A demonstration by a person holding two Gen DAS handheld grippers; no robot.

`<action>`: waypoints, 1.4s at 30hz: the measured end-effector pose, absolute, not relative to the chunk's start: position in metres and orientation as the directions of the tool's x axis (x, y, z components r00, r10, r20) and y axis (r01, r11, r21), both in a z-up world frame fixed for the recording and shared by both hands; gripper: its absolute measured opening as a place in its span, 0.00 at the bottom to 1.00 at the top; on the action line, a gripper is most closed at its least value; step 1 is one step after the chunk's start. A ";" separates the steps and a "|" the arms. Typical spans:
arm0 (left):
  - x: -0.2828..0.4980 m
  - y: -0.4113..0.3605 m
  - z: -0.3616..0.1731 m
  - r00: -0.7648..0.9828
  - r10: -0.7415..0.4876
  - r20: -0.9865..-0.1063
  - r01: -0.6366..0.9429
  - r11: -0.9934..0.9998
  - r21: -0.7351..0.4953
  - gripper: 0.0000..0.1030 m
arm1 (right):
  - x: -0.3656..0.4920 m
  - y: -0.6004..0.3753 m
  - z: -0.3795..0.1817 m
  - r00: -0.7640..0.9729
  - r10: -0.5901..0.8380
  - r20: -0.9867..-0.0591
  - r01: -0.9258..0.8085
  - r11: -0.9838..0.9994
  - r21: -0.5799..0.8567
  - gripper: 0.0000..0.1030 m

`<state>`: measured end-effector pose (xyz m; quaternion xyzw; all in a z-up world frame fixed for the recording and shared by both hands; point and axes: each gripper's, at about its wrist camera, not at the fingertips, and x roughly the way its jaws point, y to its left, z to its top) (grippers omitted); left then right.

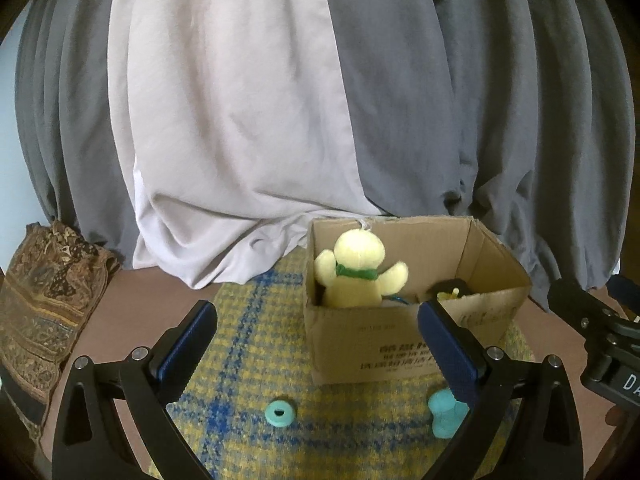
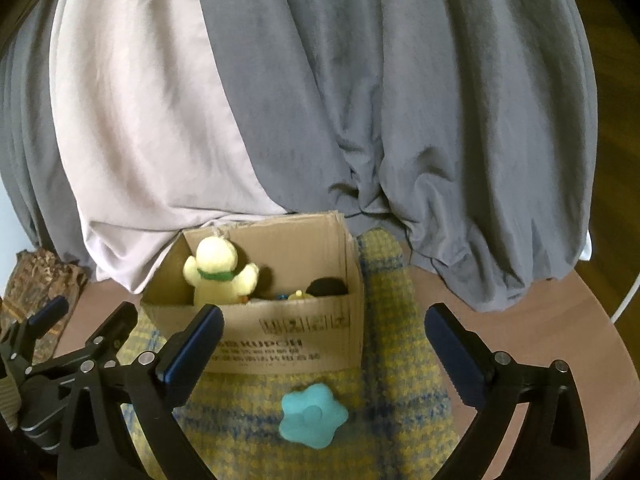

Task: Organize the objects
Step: 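Withdraw both tools from the box toward the teal ring and star, then grasp the teal ring with the left tool while the right tool grasps the teal star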

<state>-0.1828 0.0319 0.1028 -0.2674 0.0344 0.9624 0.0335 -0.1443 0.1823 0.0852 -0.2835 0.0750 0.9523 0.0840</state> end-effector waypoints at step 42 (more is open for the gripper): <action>-0.196 -0.026 -0.013 -0.750 -0.025 -0.661 -0.017 -0.998 0.057 0.99 | -0.168 0.157 -0.041 -0.636 0.128 -0.761 -0.281 -0.957 0.073 0.98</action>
